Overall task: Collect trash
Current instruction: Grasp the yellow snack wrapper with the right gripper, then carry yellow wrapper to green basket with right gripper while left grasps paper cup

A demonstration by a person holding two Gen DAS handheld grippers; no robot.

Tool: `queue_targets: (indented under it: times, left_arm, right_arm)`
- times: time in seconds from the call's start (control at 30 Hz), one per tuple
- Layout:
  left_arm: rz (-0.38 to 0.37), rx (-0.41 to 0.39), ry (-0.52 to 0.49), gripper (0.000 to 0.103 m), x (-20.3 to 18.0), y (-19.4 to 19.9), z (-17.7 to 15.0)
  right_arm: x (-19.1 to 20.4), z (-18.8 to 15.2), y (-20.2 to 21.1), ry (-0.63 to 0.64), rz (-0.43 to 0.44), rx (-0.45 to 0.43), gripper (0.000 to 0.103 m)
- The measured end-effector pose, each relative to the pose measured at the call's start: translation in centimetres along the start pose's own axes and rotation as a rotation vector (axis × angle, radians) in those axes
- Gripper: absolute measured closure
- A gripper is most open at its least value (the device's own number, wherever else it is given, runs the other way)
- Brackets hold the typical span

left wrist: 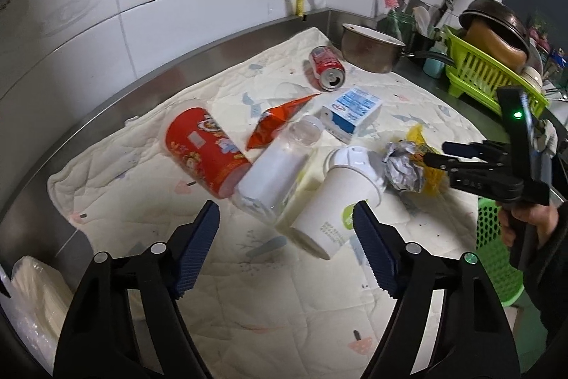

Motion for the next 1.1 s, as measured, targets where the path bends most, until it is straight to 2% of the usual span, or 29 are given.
queue_targets:
  times: [0.1, 0.23, 0.37, 0.53, 0.8, 1.0, 1.1]
  left_arm:
    - [-0.026, -0.007, -0.033, 0.03, -0.9, -0.2, 0.4]
    - [-0.052, 0.013, -0.09, 0.03, -2.3, -1.3, 0.7]
    - [-0.092, 0.039, -0.153, 0.03, -3.9, -3.1, 0.8]
    - [-0.157, 0.086, -0.194, 0.031, -5.3, -5.9, 1.0]
    - [-0.15, 0.124, -0.218, 0.03, -5.5, -8.6, 1.2]
    - [-0.162, 0.141, -0.251, 0.029, -5.9, -9.5, 1.0]
    - [-0.167, 0.153, -0.269, 0.029, -6.3, -10.0, 0.7]
  right_arm:
    - [-0.1, 0.0, -0.7, 0.005, 0.003, 0.009, 0.055]
    - [0.0, -0.2, -1.5, 0.008, 0.023, 0.025, 0.071]
    - [0.3, -0.3, -1.3, 0.004, 0.033, 0.021, 0.081]
    - [0.3, -0.5, 0.3, -0.027, 0.053, -0.013, 0.082]
    - [-0.4, -2.3, 5.4, -0.104, 0.051, -0.101, 0.082]
    - [-3.4, -6.8, 8.5, -0.215, -0.013, -0.123, 0.082]
    - [-5.3, -9.9, 9.1, -0.277, -0.053, -0.103, 0.082]
Point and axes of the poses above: each gripper's, at about its wrist camera, not at the fingertips, and y roughly against the way its jaws point, x to its left, z to its top, the point moved 10 cm from there along -y, roughly the way its jaws point, and after that the axes turned 13 degrees about x, right-handed, at the moved point
